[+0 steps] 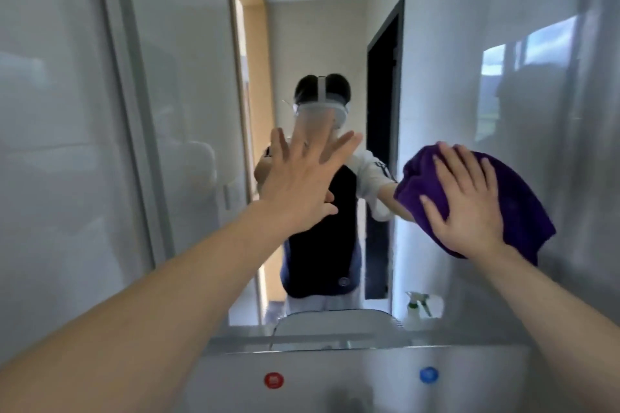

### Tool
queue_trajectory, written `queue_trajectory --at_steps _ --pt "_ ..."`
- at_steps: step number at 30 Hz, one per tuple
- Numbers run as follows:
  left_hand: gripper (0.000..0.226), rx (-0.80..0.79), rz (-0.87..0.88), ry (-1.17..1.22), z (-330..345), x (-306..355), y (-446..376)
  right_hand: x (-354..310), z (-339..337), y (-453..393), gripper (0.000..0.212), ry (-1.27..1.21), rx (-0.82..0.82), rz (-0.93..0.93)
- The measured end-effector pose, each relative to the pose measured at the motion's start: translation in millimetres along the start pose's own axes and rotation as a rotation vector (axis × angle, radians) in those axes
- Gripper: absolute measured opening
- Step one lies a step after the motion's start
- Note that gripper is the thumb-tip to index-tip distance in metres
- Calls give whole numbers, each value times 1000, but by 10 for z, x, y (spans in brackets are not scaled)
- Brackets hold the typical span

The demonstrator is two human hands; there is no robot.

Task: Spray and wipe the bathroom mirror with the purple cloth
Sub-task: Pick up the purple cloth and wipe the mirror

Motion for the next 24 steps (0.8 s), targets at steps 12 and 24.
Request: queue_trajectory --at_steps 12,24 --pt "128 -77 -78 -94 260 68 -113 -1339 686 818 78 30 -169 -396" --pt "123 -108 -92 -123 300 80 -94 607 -433 -780 63 -11 14 -131"
Point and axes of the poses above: each hand's wrist, its own y-axis away from the middle knuckle, its own z-axis out of the palm, x = y × z, the point moved 6 cm from there along -y, towards the middle knuckle, and after that the axes turned 8 degrees about -z, right-handed, at the moved point
